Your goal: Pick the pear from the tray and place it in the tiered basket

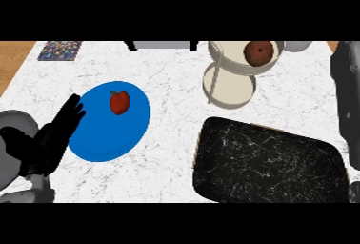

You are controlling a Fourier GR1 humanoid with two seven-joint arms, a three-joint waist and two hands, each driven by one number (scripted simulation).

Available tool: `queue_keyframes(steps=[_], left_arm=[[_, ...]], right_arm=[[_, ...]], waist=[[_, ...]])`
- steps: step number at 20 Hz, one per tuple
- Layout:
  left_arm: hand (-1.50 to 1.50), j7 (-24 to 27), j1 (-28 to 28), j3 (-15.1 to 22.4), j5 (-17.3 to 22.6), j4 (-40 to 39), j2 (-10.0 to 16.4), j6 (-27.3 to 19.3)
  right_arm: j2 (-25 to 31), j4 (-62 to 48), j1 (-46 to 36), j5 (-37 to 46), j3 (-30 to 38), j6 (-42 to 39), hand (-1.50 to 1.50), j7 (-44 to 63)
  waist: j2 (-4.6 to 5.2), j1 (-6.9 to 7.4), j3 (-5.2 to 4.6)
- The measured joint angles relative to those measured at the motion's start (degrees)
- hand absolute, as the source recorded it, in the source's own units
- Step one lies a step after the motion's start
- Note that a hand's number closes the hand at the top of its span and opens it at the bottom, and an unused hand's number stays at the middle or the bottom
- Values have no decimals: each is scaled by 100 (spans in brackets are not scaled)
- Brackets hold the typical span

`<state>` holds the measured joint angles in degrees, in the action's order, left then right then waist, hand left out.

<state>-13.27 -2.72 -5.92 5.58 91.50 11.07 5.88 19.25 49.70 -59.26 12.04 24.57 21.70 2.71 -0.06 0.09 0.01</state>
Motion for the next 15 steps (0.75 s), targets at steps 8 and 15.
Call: queue_keyframes(steps=[8,15], left_arm=[[0,49,-77,-24,-61,-153,-3,12],[0,27,-58,45,-139,-80,-91,-21]], right_arm=[[1182,430,724,-642,668,-707,-150,144],[2119,302,1400,-1272,1221,-1559,-150,-112]], waist=[[-3,-48,-1],[6,-17,2]])
